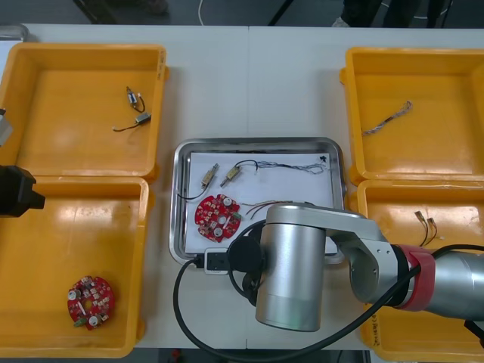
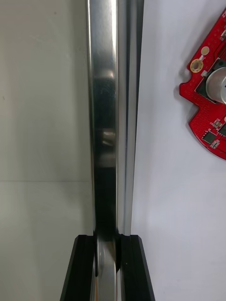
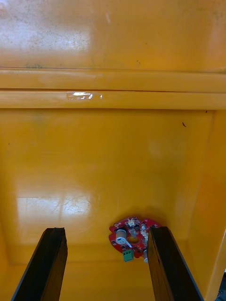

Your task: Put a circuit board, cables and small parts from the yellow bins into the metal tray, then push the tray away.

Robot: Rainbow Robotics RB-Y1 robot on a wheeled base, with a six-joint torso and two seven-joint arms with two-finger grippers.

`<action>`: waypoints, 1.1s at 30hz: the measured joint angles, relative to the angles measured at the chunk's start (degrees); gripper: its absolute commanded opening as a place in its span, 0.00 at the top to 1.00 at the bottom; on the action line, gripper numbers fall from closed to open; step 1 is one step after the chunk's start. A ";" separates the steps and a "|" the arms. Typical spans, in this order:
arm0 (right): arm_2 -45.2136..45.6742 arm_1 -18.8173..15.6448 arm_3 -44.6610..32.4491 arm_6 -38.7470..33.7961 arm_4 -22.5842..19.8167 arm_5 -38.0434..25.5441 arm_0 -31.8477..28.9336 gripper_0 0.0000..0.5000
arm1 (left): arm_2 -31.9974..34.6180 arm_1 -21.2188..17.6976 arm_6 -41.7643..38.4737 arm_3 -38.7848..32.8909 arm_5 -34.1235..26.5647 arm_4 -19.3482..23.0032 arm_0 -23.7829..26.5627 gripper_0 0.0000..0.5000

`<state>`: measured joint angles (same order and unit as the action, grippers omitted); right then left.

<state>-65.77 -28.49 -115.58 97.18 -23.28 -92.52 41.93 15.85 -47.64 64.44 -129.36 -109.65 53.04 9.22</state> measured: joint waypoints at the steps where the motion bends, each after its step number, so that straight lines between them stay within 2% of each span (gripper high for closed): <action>1: 0.00 -0.01 0.01 0.00 0.04 0.00 0.17 1.00 | 0.00 0.00 0.00 0.00 0.00 0.00 0.00 0.00; 33: -0.24 0.69 11.68 0.00 0.05 2.47 12.17 1.00 | 0.00 0.00 0.01 0.00 0.00 0.00 0.00 0.00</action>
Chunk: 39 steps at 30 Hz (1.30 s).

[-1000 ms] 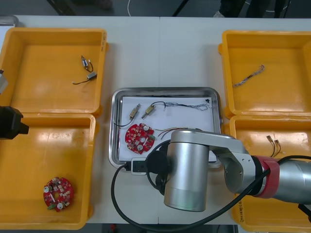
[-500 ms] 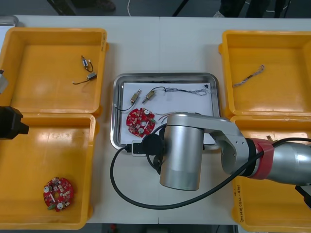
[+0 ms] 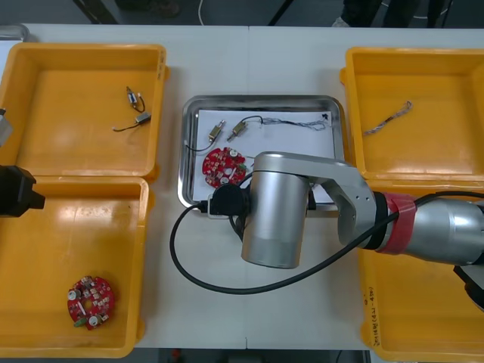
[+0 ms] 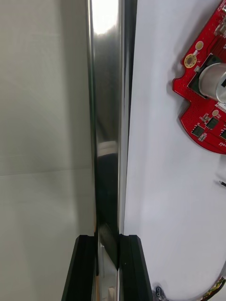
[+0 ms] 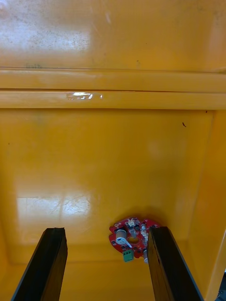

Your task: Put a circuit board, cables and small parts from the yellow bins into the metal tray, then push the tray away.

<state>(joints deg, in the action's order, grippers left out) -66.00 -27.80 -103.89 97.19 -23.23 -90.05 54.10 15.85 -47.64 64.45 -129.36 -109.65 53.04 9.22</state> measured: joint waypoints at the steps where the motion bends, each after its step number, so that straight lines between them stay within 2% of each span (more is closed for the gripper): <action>1: 0.00 0.23 0.48 0.00 -0.09 0.00 0.32 1.00 | 0.00 0.00 0.00 0.00 0.00 0.00 0.00 0.00; 11: -0.07 1.54 3.32 0.00 -2.78 0.00 3.81 1.00 | 0.00 0.00 0.00 0.00 0.00 0.00 0.00 0.00; 30: -2.86 4.08 9.53 0.01 -2.64 0.34 9.28 1.00 | 0.00 0.00 0.00 0.00 0.00 0.00 0.00 0.00; 39: -2.86 5.17 11.82 0.07 -0.88 0.36 11.17 1.00 | 0.00 0.00 0.00 0.00 0.00 0.00 0.00 0.00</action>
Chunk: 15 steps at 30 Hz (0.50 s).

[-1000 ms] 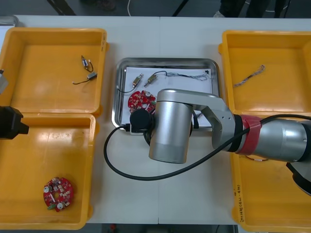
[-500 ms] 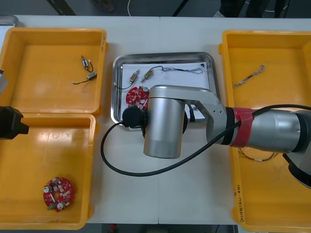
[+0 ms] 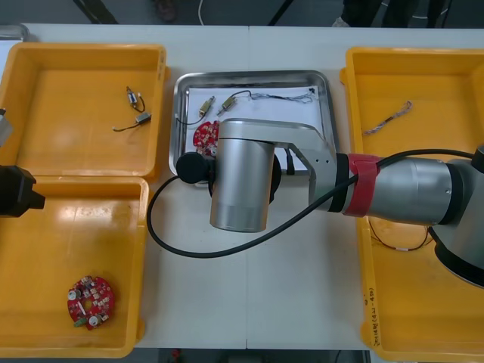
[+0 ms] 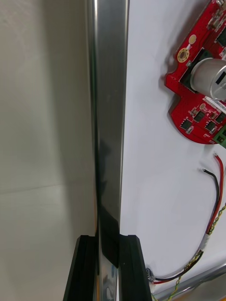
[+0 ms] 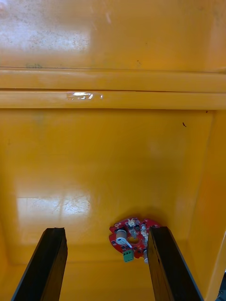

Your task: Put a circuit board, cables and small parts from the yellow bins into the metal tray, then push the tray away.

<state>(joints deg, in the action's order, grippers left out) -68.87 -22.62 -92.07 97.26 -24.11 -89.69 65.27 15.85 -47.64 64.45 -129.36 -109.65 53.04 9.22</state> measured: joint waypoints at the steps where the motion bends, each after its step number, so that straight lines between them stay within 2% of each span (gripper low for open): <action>1: 0.00 0.03 0.03 0.09 0.41 0.00 0.09 1.00 | 0.00 0.00 0.00 0.00 0.00 0.00 0.00 0.00; 15: 0.00 0.19 2.72 1.83 2.78 0.56 1.17 1.00 | 0.00 0.00 0.00 0.00 0.00 0.00 0.00 0.00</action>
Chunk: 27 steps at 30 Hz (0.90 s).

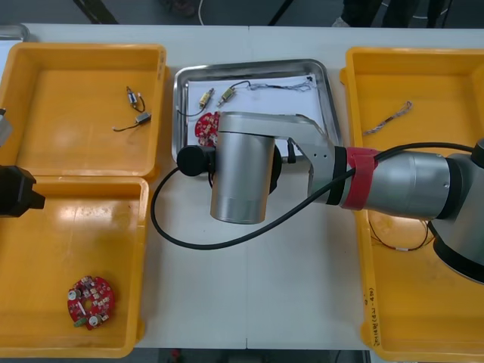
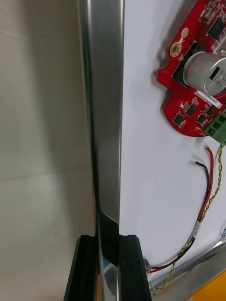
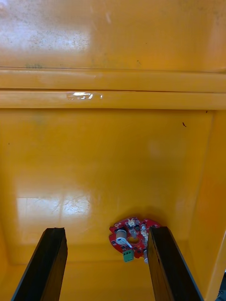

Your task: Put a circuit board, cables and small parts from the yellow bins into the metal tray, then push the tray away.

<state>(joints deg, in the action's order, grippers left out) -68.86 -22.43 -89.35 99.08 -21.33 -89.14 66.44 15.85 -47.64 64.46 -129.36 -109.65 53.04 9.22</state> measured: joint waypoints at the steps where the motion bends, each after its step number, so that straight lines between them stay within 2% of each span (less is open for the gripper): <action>1: 0.00 0.00 0.22 0.00 0.00 0.12 0.03 1.00 | 0.00 0.00 0.00 0.00 0.00 0.00 0.00 0.00; 27: 2.81 1.70 7.01 1.23 0.01 4.22 0.49 1.00 | 0.00 -0.01 0.00 0.00 0.00 0.00 0.00 0.00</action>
<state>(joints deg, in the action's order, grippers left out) -66.05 -20.73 -82.34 100.32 -21.32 -84.91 66.93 15.85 -47.65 64.46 -129.36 -109.65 53.04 9.22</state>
